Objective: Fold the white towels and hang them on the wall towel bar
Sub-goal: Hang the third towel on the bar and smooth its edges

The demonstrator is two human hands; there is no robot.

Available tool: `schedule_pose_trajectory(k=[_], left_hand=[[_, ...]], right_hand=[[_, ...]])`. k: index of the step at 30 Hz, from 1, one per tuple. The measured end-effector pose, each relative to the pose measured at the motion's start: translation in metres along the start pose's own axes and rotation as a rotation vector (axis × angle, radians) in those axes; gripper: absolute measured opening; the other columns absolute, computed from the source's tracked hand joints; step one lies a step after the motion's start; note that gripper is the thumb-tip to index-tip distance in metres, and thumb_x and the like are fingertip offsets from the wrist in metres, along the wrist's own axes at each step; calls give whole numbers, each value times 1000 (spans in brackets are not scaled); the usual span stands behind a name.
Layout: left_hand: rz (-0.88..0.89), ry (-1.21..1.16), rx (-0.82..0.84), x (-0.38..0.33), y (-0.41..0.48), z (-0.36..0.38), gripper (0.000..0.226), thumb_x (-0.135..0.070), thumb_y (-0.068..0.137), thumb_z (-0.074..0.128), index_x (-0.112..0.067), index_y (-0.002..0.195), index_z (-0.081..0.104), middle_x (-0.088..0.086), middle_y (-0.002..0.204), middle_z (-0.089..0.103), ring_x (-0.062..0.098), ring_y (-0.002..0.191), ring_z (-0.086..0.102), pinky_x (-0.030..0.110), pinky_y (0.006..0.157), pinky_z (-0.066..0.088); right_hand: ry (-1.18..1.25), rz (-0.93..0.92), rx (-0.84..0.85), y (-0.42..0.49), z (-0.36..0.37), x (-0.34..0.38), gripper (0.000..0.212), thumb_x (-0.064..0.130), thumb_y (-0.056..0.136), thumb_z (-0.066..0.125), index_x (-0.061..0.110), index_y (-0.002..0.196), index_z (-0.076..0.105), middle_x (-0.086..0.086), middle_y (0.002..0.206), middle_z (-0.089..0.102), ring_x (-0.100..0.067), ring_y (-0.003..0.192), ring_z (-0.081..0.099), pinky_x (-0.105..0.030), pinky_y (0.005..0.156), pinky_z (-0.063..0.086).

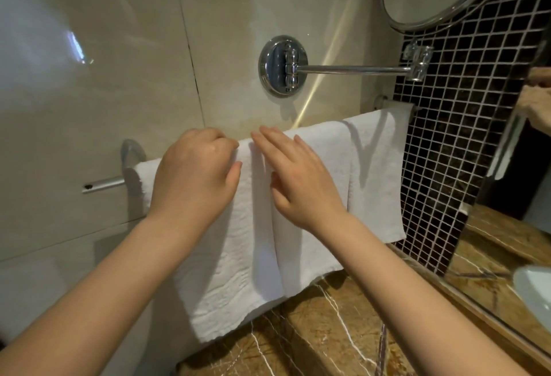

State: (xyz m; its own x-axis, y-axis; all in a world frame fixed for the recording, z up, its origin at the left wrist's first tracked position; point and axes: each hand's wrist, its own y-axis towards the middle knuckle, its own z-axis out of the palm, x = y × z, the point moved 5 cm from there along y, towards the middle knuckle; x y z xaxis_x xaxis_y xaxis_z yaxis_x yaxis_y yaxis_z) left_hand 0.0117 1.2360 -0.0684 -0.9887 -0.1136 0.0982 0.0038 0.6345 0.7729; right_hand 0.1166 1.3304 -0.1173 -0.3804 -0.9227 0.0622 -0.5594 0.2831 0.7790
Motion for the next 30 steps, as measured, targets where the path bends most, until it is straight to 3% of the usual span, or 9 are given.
schedule_pose_trajectory(k=[10, 19, 22, 27, 30], left_hand=[[-20, -4, 21, 18, -8, 4, 6, -11, 78, 66, -7, 81, 68, 11, 81, 62, 34, 79, 57, 43, 64, 47], [-6, -25, -42, 18, -11, 6, 16, -12, 80, 55, -4, 83, 69, 12, 76, 60, 34, 73, 55, 45, 61, 49], [-24, -14, -29, 19, -12, 9, 7, -5, 78, 63, -4, 82, 68, 13, 75, 60, 34, 73, 55, 46, 60, 49], [-40, -7, 69, 17, -10, 7, 8, -3, 73, 65, -6, 80, 66, 11, 76, 59, 34, 73, 55, 41, 59, 48], [-66, -35, 208, 19, -4, 3, 14, -14, 79, 61, -9, 91, 65, 10, 90, 58, 33, 90, 55, 40, 69, 48]], right_hand=[[-43, -48, 6, -1, 13, 4, 74, -1, 73, 56, 10, 144, 40, -10, 148, 41, -26, 141, 32, -42, 116, 21], [-23, 24, -1, -4, 13, 9, 72, 7, 73, 35, 11, 145, 38, -9, 150, 39, -24, 142, 28, -39, 118, 19], [-35, 35, 28, -5, 10, 13, 73, 6, 72, 37, 10, 145, 38, -9, 150, 38, -25, 142, 29, -39, 117, 20], [-63, 113, 163, -2, -1, 22, 76, 3, 76, 50, 14, 148, 31, -6, 155, 30, -23, 145, 22, -36, 118, 17], [-63, 137, 280, 4, -9, 30, 76, 9, 78, 53, 16, 149, 29, -5, 156, 28, -23, 145, 22, -37, 116, 23]])
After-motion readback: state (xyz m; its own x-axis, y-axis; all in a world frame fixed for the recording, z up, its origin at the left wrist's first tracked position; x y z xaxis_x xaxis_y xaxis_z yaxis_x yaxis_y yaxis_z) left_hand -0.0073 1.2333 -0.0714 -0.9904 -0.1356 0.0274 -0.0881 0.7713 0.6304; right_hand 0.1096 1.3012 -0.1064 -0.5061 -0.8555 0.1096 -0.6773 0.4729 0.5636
